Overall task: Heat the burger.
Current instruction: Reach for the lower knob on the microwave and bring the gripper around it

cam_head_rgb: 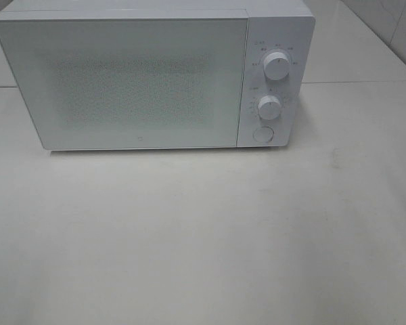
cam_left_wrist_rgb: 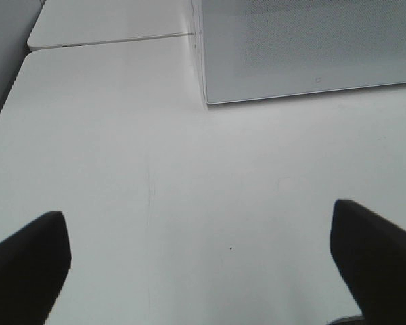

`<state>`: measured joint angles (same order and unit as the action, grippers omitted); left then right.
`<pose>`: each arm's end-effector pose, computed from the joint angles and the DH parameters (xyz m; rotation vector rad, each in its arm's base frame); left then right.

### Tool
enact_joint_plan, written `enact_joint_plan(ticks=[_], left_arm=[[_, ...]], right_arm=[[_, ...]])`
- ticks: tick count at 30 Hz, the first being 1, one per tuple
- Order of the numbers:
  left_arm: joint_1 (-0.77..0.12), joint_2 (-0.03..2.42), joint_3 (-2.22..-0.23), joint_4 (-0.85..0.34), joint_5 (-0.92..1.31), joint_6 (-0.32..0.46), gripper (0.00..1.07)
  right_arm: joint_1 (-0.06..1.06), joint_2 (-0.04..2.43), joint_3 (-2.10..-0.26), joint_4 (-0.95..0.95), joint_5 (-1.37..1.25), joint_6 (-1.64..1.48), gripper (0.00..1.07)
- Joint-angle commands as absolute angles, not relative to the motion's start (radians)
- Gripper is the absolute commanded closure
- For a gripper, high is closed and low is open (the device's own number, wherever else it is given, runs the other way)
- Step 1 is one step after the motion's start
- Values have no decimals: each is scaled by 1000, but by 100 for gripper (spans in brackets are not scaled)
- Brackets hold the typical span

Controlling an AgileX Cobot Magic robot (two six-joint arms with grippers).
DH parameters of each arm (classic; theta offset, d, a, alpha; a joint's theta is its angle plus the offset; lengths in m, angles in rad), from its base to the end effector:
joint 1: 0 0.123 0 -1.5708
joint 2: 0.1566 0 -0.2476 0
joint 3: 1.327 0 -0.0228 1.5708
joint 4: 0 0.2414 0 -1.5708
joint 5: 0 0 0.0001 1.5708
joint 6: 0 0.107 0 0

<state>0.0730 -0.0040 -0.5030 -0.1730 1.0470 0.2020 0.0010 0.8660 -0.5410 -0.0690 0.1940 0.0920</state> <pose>0.0390 -0.0131 0.2689 0.1369 2.0072 -0.0312 0.2081 -0.0012 0.2548 0.0318 2.0019 0.0029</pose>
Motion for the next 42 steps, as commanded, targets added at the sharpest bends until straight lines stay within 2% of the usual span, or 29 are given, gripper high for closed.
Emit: enact_joint_plan(ticks=[1, 4, 10, 14, 17, 19, 20, 21, 25, 27, 28, 30, 33, 35, 38, 40, 42], left_arm=[[74, -30, -501, -181, 1045, 201, 8], [74, -30, -501, -181, 1045, 201, 8], [74, -30, -501, -181, 1045, 201, 8], [74, -30, -501, -181, 1045, 201, 8], [74, -30, -501, -181, 1045, 201, 8], [74, -30, -501, -181, 1045, 201, 8], [74, -30, -501, -181, 1045, 201, 8], [74, -30, -501, -181, 1045, 201, 8], [74, -30, -501, -181, 1045, 201, 8], [74, -30, -501, -181, 1045, 201, 8], [74, -30, -501, -181, 1045, 201, 8], [74, -30, -501, -181, 1045, 201, 8], [74, -30, -501, -181, 1045, 201, 8], [74, -30, -501, -181, 1045, 201, 8], [74, -30, -501, -181, 1045, 201, 8], [74, -30, -501, -181, 1045, 201, 8], [74, -30, -501, -181, 1045, 201, 8]], right_arm=[[4, 916, -549, -66, 109, 132, 34], [4, 943, -546, -71, 42, 140, 34], [4, 993, -418, -66, -291, 139, 34], [23, 1011, -367, -36, -365, 134, 34], [89, 1036, -324, 37, -460, 73, 34], [187, 1071, -287, 130, -565, -15, 34], [187, 1071, -287, 130, -565, -15, 34], [248, 1102, -273, 213, -637, -84, 34], [335, 1159, -263, 326, -737, -181, 34], [427, 1220, -263, 438, -842, -277, 34], [427, 1220, -263, 438, -842, -277, 34], [552, 1301, -263, 581, -972, -365, 34], [582, 1324, -263, 614, -1005, -380, 34], [682, 1411, -265, 720, -1133, -396, 34], [704, 1433, -269, 749, -1161, -396, 34], [769, 1513, -291, 856, -1239, -396, 34], [785, 1533, -301, 886, -1257, -396, 34]])
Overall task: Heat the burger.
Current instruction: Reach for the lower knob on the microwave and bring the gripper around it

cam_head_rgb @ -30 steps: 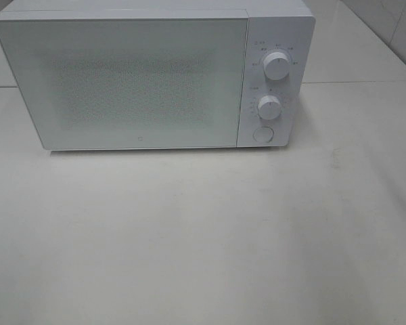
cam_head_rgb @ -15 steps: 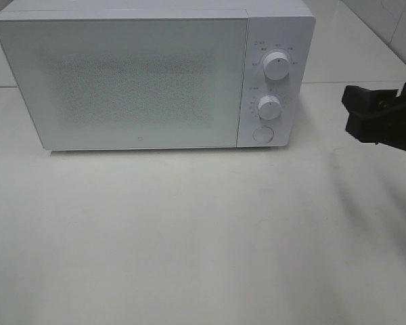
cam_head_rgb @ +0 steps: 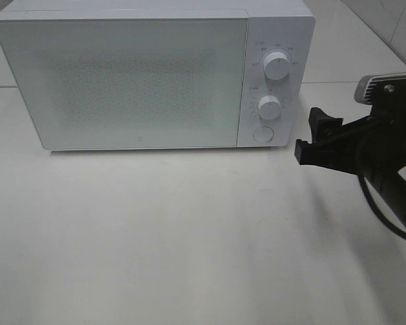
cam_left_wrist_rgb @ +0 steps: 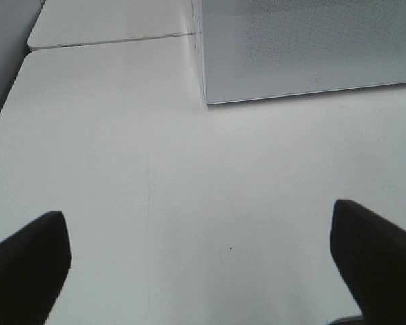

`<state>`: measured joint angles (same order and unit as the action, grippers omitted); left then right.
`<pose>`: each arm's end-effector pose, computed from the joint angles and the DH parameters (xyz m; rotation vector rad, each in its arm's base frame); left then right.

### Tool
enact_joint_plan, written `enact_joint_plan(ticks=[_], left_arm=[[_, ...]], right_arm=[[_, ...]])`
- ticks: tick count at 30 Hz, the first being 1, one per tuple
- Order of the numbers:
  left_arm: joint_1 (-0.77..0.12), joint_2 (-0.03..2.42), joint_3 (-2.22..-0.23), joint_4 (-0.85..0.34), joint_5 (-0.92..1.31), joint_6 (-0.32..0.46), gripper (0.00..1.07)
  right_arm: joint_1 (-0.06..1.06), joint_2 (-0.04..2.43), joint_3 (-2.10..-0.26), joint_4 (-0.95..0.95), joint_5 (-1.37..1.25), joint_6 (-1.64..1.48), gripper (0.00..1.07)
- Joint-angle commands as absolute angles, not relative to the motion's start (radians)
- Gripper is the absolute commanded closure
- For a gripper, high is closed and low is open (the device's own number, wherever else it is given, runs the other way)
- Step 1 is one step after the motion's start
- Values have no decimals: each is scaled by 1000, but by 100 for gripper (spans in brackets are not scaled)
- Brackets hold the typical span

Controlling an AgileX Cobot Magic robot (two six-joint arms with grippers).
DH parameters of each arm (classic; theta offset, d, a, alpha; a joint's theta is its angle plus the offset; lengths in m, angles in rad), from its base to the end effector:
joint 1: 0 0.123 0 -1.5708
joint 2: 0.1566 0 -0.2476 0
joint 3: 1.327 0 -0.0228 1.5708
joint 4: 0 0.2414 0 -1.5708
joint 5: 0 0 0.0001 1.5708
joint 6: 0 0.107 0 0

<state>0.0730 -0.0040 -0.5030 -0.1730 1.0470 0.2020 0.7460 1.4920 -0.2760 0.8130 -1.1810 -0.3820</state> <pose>0.0390 -0.0131 0.2689 0.1369 2.0072 -0.0312 0.2118 0.0979 0.1537 -0.0593 1.6415 -0.0446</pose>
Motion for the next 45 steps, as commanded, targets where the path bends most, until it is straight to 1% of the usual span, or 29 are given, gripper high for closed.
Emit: enact_joint_plan(ticks=[1, 3, 5, 15, 19, 23, 26, 39, 45], left_arm=[[74, -30, -501, -181, 1045, 201, 8], [74, -30, -501, -181, 1045, 201, 8], [74, -30, -501, -181, 1045, 201, 8], [74, -30, -501, -181, 1045, 201, 8], [74, -30, -501, -181, 1045, 201, 8], [74, -30, -501, -181, 1045, 201, 8], [74, -30, -501, -181, 1045, 201, 8], [74, -30, -501, -181, 1045, 201, 8], [74, -30, -501, -181, 1045, 201, 8]], right_arm=[[785, 1533, -301, 886, -1257, -396, 34], [827, 1586, -339, 951, -1275, -396, 34], [833, 1617, -365, 968, -1275, -396, 34], [833, 1739, -452, 970, -1279, -384, 34], [825, 1788, -495, 938, -1283, -384, 34], [785, 1855, -552, 843, -1268, -383, 34], [754, 1882, -589, 816, -1261, -355, 34], [663, 1978, -696, 736, -1248, -217, 34], [658, 2019, -723, 722, -1239, -217, 34]])
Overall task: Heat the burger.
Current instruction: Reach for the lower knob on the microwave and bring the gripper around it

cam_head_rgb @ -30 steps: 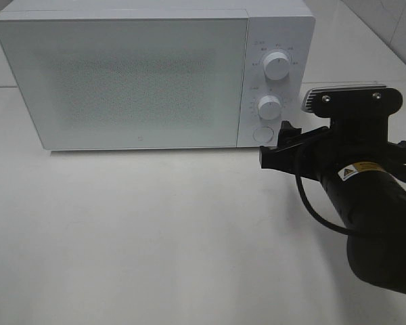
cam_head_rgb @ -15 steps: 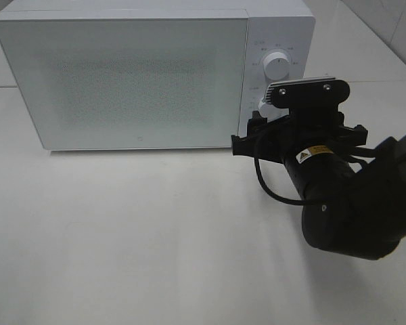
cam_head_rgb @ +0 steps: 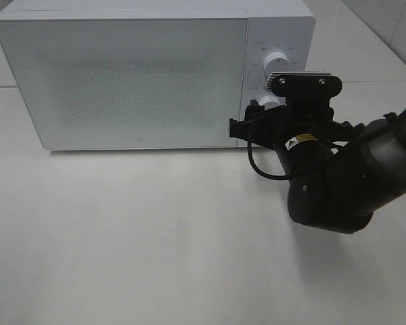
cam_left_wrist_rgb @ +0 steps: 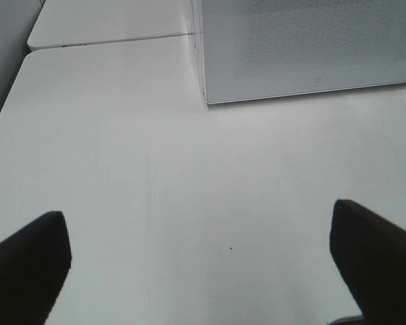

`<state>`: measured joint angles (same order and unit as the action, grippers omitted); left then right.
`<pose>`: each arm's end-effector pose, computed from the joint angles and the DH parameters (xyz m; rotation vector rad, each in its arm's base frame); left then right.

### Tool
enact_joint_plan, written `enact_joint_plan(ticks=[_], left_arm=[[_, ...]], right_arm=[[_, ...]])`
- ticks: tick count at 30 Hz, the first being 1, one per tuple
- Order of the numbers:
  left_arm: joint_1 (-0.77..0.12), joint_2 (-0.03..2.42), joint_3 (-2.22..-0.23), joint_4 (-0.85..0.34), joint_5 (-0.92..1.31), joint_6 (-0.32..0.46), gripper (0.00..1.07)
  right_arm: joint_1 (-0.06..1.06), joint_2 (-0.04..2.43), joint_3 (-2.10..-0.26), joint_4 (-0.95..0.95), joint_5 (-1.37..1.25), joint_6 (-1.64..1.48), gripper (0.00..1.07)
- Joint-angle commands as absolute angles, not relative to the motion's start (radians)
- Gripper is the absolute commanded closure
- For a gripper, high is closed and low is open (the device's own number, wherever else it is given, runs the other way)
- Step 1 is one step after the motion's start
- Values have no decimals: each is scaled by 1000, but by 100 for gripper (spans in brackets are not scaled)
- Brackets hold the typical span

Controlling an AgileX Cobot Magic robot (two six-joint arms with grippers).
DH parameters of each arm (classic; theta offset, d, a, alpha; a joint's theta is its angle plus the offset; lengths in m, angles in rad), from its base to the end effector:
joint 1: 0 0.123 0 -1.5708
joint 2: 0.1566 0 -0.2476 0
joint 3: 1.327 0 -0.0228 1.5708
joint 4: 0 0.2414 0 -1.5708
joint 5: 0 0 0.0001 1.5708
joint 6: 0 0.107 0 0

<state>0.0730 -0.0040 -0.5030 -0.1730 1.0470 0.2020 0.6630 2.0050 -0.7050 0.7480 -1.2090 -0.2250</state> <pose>0.0390 -0.0131 0.2689 0.1369 2.0072 -0.0312 0.2987 0.1469 0.1007 0.0387 1.6618 -0.0101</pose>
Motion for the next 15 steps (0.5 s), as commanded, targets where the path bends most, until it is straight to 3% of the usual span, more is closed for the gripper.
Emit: enact_joint_plan(ticks=[1, 15], left_arm=[[74, -30, -501, -181, 1045, 201, 8], [74, -30, -501, -181, 1045, 201, 8]], right_arm=[[652, 2034, -733, 700, -1240, -217, 34], [617, 2079, -786, 662, -1209, -225, 34]])
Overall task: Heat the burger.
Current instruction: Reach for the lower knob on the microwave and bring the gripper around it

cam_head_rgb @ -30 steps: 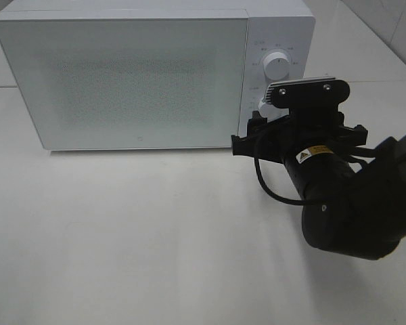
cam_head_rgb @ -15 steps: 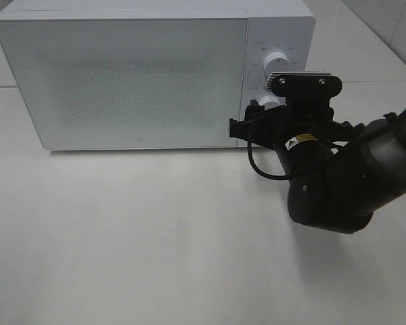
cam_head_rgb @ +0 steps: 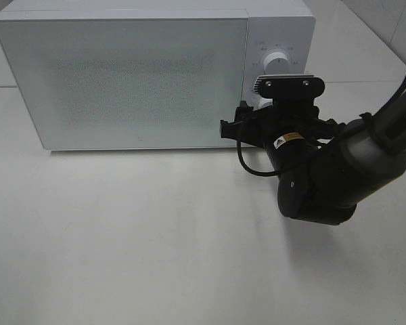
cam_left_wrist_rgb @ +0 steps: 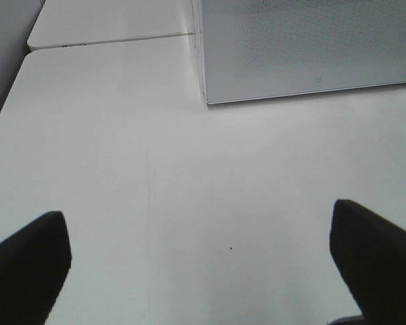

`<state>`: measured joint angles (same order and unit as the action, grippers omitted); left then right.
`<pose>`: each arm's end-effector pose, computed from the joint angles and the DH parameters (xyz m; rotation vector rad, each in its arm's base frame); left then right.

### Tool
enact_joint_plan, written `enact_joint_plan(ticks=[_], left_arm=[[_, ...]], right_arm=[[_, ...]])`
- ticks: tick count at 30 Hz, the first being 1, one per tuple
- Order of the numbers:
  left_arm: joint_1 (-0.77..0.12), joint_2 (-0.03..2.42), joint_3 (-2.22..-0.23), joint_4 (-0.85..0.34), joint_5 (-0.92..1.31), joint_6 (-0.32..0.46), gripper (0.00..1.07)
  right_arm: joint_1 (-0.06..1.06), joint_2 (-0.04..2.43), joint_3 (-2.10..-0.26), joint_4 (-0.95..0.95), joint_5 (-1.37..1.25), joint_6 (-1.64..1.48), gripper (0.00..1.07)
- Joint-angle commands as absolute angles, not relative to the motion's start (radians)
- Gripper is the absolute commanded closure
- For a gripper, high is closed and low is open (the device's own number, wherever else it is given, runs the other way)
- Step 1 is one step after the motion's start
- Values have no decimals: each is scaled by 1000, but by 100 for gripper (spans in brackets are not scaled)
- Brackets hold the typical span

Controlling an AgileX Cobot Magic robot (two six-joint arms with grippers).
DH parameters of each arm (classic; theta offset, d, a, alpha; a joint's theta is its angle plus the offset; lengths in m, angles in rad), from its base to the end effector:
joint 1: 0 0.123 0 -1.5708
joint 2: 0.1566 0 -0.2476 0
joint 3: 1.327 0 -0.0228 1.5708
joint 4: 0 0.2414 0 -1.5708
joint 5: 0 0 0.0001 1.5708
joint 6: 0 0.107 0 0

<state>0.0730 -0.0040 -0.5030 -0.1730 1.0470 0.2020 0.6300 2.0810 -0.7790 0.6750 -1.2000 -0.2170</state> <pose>0.0390 -0.0131 0.2689 0.1369 2.0072 -0.0312 0.3156 0.1530 0.0899 -0.0019 1.6569 0.0068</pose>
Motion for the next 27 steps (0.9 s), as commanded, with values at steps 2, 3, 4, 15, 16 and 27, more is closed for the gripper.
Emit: enact_joint_plan(ticks=[2, 3, 4, 15, 16, 27], left_arm=[[74, -30, -501, -181, 1045, 201, 8], [74, -30, -501, -181, 1045, 201, 8], [74, -30, -501, -181, 1045, 201, 8], [74, -30, -501, -181, 1045, 201, 8], [74, -30, -501, -181, 1045, 201, 8], [74, -30, -501, -181, 1045, 201, 8]], right_arm=[[617, 2079, -786, 662, -1209, -225, 34], [617, 2079, -786, 663, -1210, -225, 35], [617, 2079, -786, 663, -1212, -226, 36], [617, 2082, -786, 662, -1196, -234, 86], [617, 2082, -786, 662, -1202, -244, 95], [617, 2082, -786, 662, -1219, -262, 103]])
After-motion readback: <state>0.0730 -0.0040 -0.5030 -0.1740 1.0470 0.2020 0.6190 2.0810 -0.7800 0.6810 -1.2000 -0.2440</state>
